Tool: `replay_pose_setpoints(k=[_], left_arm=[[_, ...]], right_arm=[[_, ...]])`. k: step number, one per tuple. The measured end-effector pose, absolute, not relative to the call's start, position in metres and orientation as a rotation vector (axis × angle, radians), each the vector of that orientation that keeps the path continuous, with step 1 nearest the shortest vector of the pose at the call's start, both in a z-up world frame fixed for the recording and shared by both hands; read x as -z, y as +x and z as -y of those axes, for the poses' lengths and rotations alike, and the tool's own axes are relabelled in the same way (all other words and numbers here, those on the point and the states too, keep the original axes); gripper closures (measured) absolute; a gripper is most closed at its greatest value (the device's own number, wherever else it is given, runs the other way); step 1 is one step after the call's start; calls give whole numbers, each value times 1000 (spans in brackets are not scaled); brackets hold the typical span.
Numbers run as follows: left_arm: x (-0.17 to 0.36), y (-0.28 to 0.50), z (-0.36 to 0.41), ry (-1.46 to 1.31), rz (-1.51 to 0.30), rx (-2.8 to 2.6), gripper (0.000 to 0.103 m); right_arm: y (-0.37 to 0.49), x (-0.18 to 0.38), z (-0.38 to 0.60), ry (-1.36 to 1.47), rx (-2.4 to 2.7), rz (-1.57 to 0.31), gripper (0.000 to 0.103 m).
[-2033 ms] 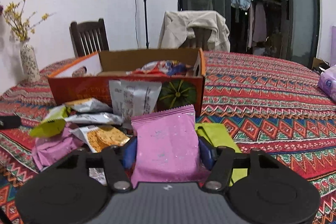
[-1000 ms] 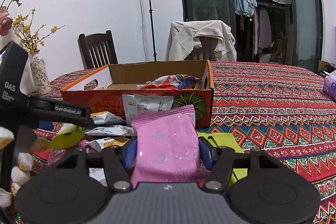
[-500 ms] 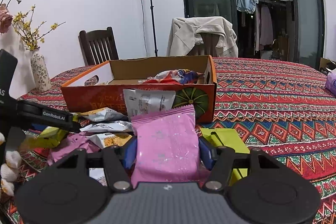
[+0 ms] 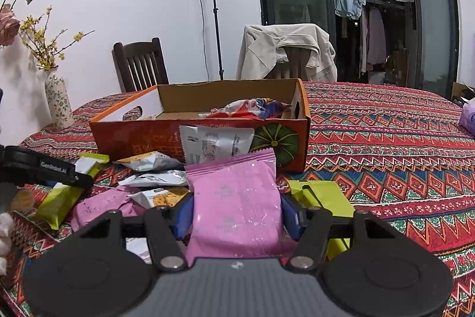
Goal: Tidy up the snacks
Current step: 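Carry the pink and white-green packets over the box and release them inside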
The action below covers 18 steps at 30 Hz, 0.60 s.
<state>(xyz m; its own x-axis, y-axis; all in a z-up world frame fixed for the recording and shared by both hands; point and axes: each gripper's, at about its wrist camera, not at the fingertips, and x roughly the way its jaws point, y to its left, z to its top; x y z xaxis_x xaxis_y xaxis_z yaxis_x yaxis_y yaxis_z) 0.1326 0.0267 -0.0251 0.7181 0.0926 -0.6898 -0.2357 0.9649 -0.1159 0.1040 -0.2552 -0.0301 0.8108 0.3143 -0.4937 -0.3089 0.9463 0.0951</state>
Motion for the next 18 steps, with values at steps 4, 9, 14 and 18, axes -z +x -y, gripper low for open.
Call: replay_pose_setpoints(k=[4, 9, 14, 18], left_arm=[[17, 125, -27, -202, -716, -170, 64], [5, 117, -24, -191, -669, -148, 64], [-9, 110, -19, -176, -618, -121, 64], [-22, 113, -12, -158, -582, -100, 64]], right_arm=[[102, 28, 254, 8, -329, -522, 43], [99, 22, 254, 13, -327, -505, 43], [99, 11, 252, 15, -332, -471, 43], [103, -1, 250, 21, -340, -436, 43]])
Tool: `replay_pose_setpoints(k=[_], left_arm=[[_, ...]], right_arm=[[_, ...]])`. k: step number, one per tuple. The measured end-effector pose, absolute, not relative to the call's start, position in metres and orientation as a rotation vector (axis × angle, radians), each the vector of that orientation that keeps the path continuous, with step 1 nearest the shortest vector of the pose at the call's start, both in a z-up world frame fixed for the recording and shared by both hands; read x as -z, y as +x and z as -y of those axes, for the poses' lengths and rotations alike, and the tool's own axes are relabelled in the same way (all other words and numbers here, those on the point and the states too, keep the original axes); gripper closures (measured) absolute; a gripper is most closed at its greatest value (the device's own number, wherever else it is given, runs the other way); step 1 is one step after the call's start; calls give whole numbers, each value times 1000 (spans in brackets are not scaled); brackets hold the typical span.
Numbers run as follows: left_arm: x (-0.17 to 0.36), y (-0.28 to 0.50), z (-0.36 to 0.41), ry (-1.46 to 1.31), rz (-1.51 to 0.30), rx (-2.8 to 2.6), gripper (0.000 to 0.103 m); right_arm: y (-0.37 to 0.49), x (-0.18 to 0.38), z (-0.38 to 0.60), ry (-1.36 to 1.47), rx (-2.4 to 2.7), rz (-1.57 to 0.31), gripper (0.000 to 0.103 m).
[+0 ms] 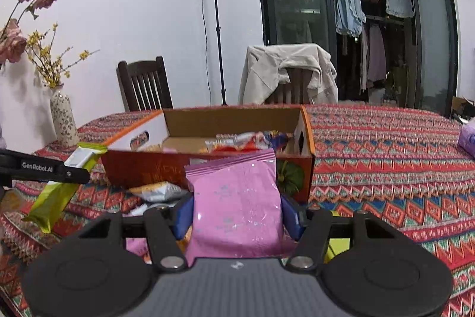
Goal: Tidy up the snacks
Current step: 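Carry the pink and white-green packets over the box and release them inside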
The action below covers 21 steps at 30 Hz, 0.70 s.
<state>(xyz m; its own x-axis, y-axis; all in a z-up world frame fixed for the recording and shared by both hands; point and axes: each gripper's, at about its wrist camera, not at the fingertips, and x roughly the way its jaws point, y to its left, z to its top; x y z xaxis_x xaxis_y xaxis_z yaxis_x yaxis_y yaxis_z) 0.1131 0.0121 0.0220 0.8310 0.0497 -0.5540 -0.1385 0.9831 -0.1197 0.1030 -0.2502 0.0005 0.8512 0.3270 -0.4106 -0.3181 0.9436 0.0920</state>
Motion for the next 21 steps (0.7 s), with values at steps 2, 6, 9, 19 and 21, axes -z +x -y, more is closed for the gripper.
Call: replay_pose_setpoints(k=[2, 6, 9, 19, 21], left_arm=[[-28, 116, -9, -151, -564, -93, 64], [-43, 127, -1, -135, -524, -69, 64], [-56, 141, 5, -136, -499, -58, 64], [-78, 204, 16, -168, -434, -41, 64], [-74, 218, 16, -175, -436, -56, 64]], right_arm=[[107, -6, 250, 32, -343, -421, 43], [119, -21, 247, 42, -343, -390, 43], [132, -33, 243, 55, -345, -364, 43], [210, -52, 223, 118, -303, -371, 43], [227, -48, 217, 113, -295, -380, 43]])
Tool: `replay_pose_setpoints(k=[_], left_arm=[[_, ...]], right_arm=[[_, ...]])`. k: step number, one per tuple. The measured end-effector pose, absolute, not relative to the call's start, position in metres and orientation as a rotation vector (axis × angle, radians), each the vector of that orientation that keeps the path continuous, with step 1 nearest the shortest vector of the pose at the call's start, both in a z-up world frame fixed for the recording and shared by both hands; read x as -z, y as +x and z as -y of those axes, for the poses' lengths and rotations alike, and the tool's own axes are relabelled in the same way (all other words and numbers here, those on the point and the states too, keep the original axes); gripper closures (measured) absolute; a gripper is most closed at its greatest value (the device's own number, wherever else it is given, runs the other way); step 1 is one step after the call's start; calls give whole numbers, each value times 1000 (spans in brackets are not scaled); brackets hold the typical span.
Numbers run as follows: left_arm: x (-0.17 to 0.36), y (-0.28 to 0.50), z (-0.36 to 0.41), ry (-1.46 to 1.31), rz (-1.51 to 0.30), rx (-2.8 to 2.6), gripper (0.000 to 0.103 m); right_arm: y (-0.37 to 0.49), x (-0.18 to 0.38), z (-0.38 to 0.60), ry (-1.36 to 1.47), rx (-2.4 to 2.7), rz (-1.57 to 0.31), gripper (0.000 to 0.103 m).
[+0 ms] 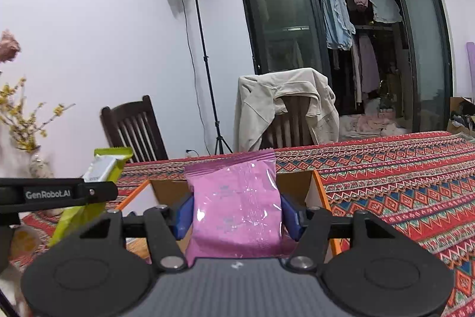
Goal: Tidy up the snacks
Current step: 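Carry the pink and white-green packets over the box and release them inside, then withdraw both grippers from the box toward the remaining snacks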
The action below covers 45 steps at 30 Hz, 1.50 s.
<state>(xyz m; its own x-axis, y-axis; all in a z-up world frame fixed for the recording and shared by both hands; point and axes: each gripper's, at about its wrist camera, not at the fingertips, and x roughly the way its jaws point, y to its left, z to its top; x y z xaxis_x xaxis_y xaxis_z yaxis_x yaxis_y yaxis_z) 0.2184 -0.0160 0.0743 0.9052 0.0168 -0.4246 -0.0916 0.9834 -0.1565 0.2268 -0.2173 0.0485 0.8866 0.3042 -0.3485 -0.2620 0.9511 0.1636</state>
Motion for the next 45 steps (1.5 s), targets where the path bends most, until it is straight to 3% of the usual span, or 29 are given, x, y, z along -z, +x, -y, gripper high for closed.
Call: replay_pose_setpoints(k=[9, 19, 21, 23, 25, 26, 30, 45], left_arm=[[-36, 266, 4, -179, -438, -128, 64], [-21, 267, 0, -172, -472, -134, 62], [-20, 264, 0, -178, -472, -139, 54], [-21, 261, 0, -185, -453, -128, 26], [-24, 254, -1, -192, -415, -145, 8], [-26, 251, -2, -193, -396, -150, 1], [-31, 245, -6, -223, -365, -147, 0], [-52, 216, -6, -234, -373, -134, 0]], right_arm=[[273, -18, 209, 149, -311, -407, 43], [279, -6, 207, 105, -283, -430, 43], [279, -4, 206, 99, -281, -442, 41], [278, -3, 207, 104, -281, -439, 37], [276, -3, 208, 120, -282, -428, 18], [274, -3, 209, 125, -280, -420, 14], [270, -1, 212, 126, -275, -414, 1], [241, -9, 219, 113, -270, -386, 0]])
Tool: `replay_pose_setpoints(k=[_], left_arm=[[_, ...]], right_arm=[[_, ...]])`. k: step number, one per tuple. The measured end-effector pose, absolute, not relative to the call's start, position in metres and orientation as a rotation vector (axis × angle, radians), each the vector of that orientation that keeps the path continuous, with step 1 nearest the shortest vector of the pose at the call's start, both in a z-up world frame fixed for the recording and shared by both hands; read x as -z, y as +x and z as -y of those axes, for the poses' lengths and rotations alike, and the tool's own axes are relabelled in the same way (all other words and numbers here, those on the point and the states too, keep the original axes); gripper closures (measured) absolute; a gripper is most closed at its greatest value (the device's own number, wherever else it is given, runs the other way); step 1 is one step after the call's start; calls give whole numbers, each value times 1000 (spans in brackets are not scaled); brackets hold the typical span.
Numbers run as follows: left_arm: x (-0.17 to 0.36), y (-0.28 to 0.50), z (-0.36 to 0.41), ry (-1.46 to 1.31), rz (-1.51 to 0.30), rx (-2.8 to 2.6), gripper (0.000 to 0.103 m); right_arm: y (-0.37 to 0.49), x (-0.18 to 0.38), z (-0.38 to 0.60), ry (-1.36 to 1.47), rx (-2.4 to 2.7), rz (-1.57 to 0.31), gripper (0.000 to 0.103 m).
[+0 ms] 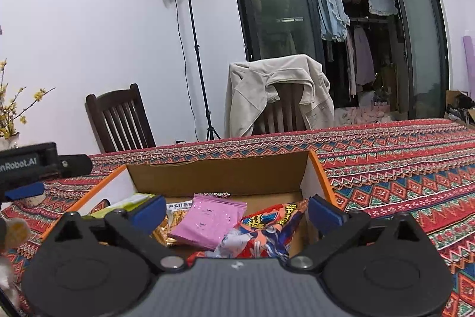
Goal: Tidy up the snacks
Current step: 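Withdraw both grippers from the box toward the remaining snacks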
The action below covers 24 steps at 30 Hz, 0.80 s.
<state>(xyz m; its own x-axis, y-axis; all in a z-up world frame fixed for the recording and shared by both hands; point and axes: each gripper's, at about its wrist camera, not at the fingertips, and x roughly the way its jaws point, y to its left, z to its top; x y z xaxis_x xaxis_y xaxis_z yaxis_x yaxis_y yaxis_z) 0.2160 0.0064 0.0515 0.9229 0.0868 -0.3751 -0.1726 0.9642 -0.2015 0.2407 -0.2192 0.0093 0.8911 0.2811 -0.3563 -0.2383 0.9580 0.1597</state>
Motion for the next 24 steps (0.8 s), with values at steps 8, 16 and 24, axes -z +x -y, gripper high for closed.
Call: replay_pose_setpoints(k=[8, 16, 24], left_arm=[[-53, 180, -4, -256, -406, -50, 0], [-32, 148, -7, -226, -454, -30, 0], [-3, 115, -11, -182, -487, -49, 0]], right_arm=[[199, -16, 232, 90, -259, -361, 0], [160, 0, 247, 50, -253, -384, 0], [126, 22, 265, 46, -275, -436, 0]])
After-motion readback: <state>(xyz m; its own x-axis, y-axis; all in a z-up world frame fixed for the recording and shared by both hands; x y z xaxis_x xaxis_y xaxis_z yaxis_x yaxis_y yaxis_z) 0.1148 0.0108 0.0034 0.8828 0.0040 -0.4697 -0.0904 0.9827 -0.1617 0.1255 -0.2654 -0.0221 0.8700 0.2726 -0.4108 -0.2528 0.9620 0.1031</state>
